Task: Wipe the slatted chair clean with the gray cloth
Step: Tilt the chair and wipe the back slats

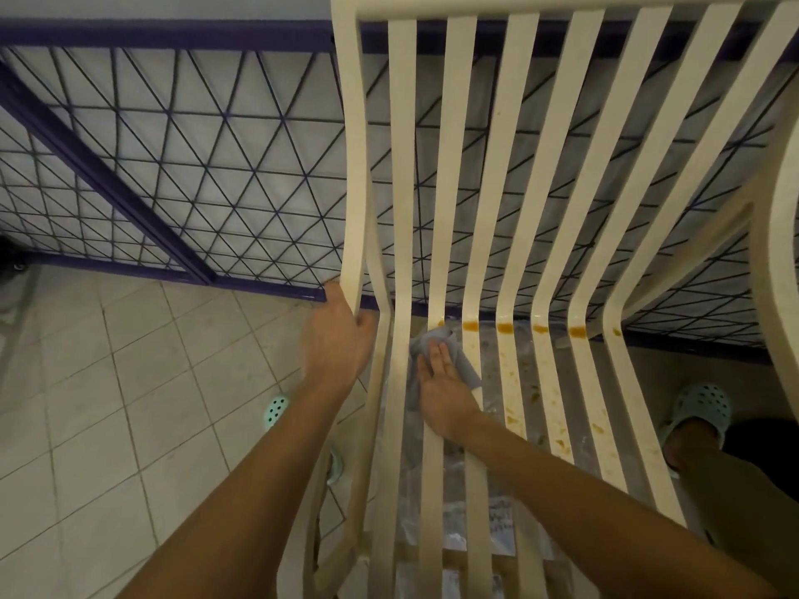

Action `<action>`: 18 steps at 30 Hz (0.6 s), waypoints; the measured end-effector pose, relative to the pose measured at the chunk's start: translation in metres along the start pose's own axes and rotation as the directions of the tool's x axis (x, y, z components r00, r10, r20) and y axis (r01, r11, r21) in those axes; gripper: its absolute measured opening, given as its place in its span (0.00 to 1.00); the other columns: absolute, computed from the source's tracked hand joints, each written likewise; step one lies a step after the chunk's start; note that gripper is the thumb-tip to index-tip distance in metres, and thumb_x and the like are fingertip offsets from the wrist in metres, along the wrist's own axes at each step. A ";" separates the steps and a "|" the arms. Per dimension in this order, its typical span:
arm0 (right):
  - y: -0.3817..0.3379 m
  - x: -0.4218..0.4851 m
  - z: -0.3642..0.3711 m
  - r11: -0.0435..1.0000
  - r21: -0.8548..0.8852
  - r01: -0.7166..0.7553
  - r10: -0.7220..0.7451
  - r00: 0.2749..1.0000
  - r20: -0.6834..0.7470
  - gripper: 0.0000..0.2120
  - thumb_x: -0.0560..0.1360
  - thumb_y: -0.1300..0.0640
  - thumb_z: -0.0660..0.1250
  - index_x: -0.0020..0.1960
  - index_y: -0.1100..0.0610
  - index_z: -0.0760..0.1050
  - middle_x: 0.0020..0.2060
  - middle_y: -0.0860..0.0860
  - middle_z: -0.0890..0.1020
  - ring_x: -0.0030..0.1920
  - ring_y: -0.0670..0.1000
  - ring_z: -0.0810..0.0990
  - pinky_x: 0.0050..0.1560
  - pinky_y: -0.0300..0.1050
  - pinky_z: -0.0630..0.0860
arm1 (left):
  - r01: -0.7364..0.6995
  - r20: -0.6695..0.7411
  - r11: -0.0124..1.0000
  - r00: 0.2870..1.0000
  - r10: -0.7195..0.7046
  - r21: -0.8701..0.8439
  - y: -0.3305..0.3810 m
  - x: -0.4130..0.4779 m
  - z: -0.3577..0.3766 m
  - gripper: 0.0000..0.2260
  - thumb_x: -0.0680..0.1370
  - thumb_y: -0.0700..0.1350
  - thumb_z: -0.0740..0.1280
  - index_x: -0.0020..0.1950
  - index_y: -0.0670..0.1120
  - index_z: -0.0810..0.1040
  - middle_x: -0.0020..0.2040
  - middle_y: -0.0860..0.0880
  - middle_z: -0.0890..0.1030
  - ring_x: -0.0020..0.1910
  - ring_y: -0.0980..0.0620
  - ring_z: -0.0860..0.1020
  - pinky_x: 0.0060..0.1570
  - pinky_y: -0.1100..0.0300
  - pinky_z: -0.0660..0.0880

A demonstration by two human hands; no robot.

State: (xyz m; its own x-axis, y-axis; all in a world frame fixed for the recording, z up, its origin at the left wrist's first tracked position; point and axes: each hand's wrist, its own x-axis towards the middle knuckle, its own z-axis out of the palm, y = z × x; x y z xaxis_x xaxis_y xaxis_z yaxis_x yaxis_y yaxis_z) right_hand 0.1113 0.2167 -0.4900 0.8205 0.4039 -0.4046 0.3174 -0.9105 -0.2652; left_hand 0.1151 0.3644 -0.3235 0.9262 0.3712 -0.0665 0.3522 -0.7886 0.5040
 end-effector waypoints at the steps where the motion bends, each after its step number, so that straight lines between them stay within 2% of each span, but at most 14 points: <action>1: 0.003 0.007 -0.004 1.000 0.001 -0.016 0.016 1.000 0.005 0.32 0.82 0.59 0.52 0.77 0.63 0.37 0.75 0.61 0.33 0.75 0.62 0.32 0.77 0.56 0.45 | 0.004 0.003 1.000 1.000 -0.004 -0.002 -0.001 0.001 0.001 0.18 0.78 0.45 0.62 0.65 0.41 0.64 0.51 0.38 0.77 0.42 0.44 0.74 0.40 0.50 0.76; 4: 0.008 0.031 -0.014 0.999 0.019 -0.036 0.036 0.999 0.018 0.33 0.81 0.59 0.54 0.77 0.62 0.36 0.75 0.61 0.32 0.75 0.62 0.31 0.77 0.55 0.42 | 0.004 0.010 1.000 1.000 -0.004 0.010 -0.002 0.003 0.001 0.18 0.78 0.45 0.62 0.65 0.40 0.64 0.52 0.37 0.78 0.45 0.41 0.78 0.41 0.50 0.78; 7: 0.012 0.044 -0.023 0.999 0.030 -0.036 0.036 0.999 0.013 0.35 0.81 0.59 0.56 0.77 0.62 0.35 0.74 0.61 0.30 0.75 0.62 0.31 0.77 0.55 0.42 | 0.006 0.016 1.000 1.000 -0.007 0.029 -0.001 0.002 0.002 0.17 0.79 0.45 0.62 0.65 0.41 0.64 0.54 0.38 0.78 0.44 0.43 0.77 0.40 0.52 0.78; 11: 0.011 0.049 -0.015 0.996 0.076 -0.046 0.049 0.998 -0.039 0.38 0.80 0.54 0.57 0.77 0.62 0.35 0.71 0.59 0.28 0.69 0.59 0.20 0.68 0.51 0.22 | 0.018 0.016 0.999 1.000 -0.019 0.038 0.001 0.001 0.002 0.17 0.79 0.45 0.62 0.65 0.42 0.63 0.55 0.38 0.78 0.43 0.45 0.77 0.40 0.54 0.78; 12: 0.009 0.048 -0.012 0.996 0.076 -0.053 0.056 0.998 -0.035 0.38 0.80 0.54 0.58 0.77 0.62 0.35 0.72 0.59 0.28 0.68 0.58 0.19 0.68 0.51 0.21 | 0.021 0.016 0.999 1.000 -0.021 0.036 0.001 0.001 0.001 0.17 0.79 0.45 0.62 0.65 0.42 0.63 0.55 0.38 0.78 0.43 0.46 0.77 0.40 0.54 0.78; 14: 0.006 0.042 -0.010 0.996 0.052 -0.076 0.078 0.997 -0.023 0.37 0.80 0.54 0.56 0.76 0.64 0.34 0.74 0.62 0.31 0.72 0.62 0.25 0.70 0.55 0.27 | 0.023 0.017 0.999 1.000 -0.023 0.032 0.002 -0.001 0.000 0.17 0.79 0.45 0.62 0.65 0.42 0.63 0.55 0.38 0.78 0.45 0.44 0.78 0.40 0.55 0.78; 18: -0.002 0.020 -0.010 0.996 0.007 -0.084 0.084 0.996 -0.038 0.37 0.80 0.57 0.55 0.76 0.64 0.33 0.74 0.63 0.32 0.74 0.65 0.31 0.69 0.55 0.29 | 0.021 0.014 0.999 1.000 -0.021 0.029 0.003 0.000 0.000 0.17 0.79 0.44 0.62 0.65 0.41 0.64 0.52 0.39 0.78 0.40 0.48 0.73 0.37 0.55 0.76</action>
State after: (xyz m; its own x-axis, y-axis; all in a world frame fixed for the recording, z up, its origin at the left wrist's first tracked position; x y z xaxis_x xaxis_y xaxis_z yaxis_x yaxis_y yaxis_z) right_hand 0.1315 0.2254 -0.4891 0.8617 0.3224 -0.3918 0.2441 -0.9404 -0.2368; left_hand 0.1159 0.3622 -0.3217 0.9204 0.3809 -0.0888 0.3750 -0.7949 0.4770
